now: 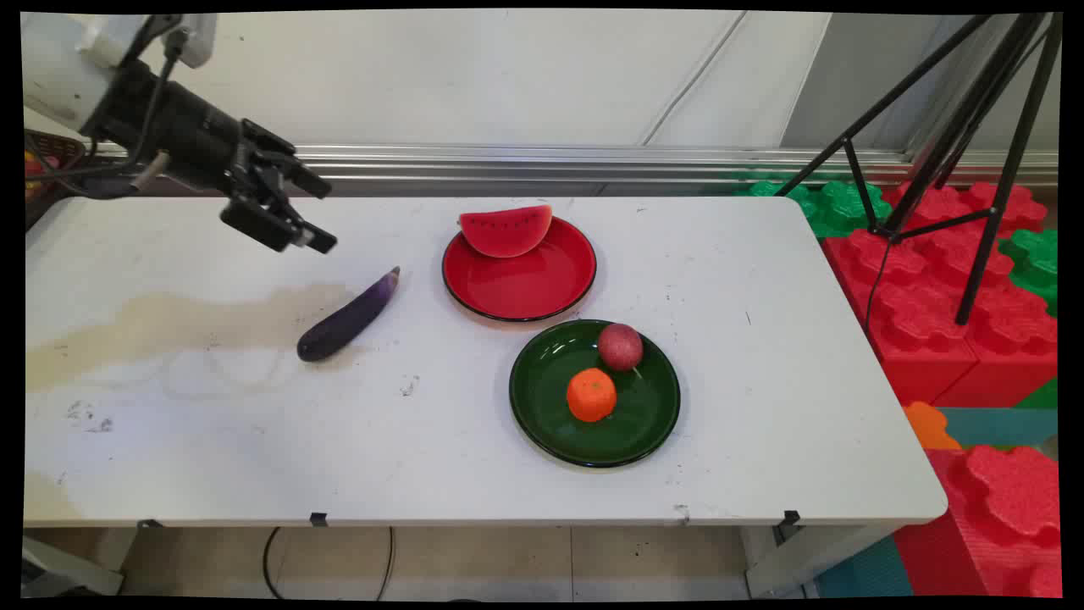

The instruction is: Pick up the mandarin from the green plate

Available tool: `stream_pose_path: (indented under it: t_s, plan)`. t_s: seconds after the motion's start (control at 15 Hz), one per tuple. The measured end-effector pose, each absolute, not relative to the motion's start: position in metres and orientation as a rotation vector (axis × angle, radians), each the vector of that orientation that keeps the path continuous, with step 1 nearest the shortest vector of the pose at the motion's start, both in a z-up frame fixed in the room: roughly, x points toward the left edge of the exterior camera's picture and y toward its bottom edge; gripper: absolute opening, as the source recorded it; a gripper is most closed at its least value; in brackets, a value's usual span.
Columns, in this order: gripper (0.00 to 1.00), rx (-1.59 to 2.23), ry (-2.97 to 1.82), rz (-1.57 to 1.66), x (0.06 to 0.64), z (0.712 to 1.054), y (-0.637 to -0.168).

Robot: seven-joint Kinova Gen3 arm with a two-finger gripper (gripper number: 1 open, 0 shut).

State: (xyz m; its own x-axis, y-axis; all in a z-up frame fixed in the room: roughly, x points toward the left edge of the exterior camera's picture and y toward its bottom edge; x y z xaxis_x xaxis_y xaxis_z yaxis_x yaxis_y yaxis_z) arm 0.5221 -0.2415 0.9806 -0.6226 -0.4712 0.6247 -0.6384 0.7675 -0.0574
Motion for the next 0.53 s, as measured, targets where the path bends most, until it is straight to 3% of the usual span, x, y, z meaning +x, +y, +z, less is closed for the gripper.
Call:
stream_pose_path:
  t_s: [0.53]
  plan:
    - [1.0, 0.663, -2.406, 0.289, 0.456, 0.961, -0.252]
